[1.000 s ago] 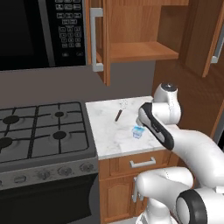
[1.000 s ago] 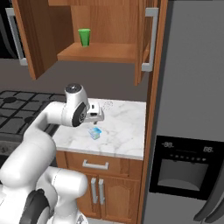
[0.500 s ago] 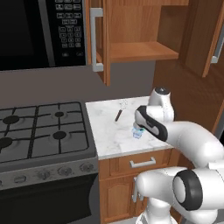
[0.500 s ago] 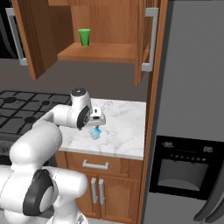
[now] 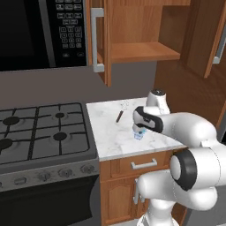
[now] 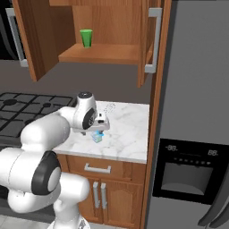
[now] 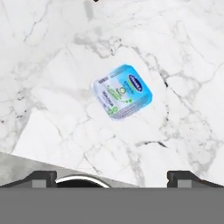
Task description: Pick the bar and yogurt from the counter and place them in the cabinets closest to them.
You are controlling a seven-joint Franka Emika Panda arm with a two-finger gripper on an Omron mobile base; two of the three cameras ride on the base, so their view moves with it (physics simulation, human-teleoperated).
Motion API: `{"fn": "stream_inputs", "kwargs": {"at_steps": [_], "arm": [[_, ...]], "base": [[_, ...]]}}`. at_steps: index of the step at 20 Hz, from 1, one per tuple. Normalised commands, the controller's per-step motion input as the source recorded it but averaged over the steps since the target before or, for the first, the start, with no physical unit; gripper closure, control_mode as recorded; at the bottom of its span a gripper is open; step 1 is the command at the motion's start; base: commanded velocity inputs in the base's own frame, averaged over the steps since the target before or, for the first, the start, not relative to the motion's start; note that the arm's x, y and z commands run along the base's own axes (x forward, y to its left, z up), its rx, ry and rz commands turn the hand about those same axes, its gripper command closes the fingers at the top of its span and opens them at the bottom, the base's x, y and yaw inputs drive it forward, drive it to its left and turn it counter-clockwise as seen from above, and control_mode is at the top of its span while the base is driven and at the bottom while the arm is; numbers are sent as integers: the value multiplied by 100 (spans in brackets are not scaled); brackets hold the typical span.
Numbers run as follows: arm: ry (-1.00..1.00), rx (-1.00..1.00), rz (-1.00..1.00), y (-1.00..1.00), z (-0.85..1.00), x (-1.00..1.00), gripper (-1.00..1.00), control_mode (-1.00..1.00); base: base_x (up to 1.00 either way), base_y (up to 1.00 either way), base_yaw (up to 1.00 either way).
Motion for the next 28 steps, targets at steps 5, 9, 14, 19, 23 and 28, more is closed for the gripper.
{"fn": "stream_inputs", "kwargs": {"at_steps": [5, 9, 14, 19, 23, 28], "arm": [[-1, 0, 0, 0, -12, 8, -100, -100], [-5, 0, 0, 1, 0, 2, -100, -100], [-11, 0, 8, 2, 0, 3, -100, -100], [-2, 0, 14, 0, -3, 0, -100, -100], [0, 0, 13, 0, -6, 0, -100, -100], [1, -1, 4, 0, -1, 0, -100, -100]], "base": [[0, 0, 0], [0, 0, 0], [0, 0, 0], [0, 0, 0], [0, 0, 0], [0, 0, 0]]}}
